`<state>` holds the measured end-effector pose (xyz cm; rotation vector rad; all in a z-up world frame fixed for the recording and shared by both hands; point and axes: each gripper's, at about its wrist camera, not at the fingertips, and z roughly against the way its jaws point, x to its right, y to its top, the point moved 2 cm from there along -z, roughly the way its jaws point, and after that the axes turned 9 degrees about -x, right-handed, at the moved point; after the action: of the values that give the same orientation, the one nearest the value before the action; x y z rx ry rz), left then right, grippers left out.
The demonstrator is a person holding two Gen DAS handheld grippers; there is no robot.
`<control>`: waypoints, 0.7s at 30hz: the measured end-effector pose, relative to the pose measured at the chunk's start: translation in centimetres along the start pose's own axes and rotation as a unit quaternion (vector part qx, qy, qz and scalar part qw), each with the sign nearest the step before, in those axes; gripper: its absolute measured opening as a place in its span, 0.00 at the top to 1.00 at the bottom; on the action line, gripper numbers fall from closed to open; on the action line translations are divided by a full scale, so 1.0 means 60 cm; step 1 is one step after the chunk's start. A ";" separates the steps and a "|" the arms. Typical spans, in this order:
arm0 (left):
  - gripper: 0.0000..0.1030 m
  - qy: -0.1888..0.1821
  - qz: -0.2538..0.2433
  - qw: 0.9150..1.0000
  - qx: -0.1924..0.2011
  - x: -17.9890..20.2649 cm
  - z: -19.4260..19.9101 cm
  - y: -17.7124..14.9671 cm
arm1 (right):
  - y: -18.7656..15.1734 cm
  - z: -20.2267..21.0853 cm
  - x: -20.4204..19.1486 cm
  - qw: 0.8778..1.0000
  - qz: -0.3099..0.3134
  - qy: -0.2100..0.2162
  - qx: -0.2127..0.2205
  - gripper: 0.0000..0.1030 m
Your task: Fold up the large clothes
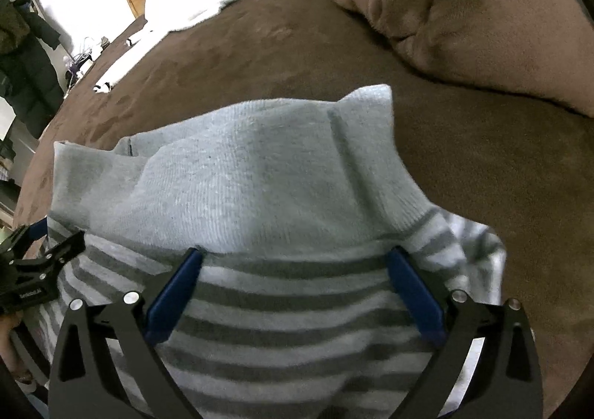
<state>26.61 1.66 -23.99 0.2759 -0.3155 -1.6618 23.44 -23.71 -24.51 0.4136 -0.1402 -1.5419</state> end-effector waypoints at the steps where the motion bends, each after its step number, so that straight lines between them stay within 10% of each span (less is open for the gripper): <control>1: 0.05 0.001 0.007 1.000 0.003 -0.006 0.013 -0.008 | -0.007 0.015 0.002 1.000 0.000 0.001 0.007 0.06; 15: 0.06 0.034 0.027 0.999 0.028 -0.038 0.118 -0.095 | -0.149 0.118 0.012 0.998 -0.017 0.044 0.033 0.15; 21: 0.05 0.066 0.013 0.998 -0.019 -0.054 0.046 -0.120 | -0.143 0.079 0.030 0.999 -0.032 0.016 0.011 0.17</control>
<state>19.30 5.78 -24.07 0.3500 -0.1862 -1.6131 13.82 -26.08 -23.42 0.4638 -0.1209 -1.5969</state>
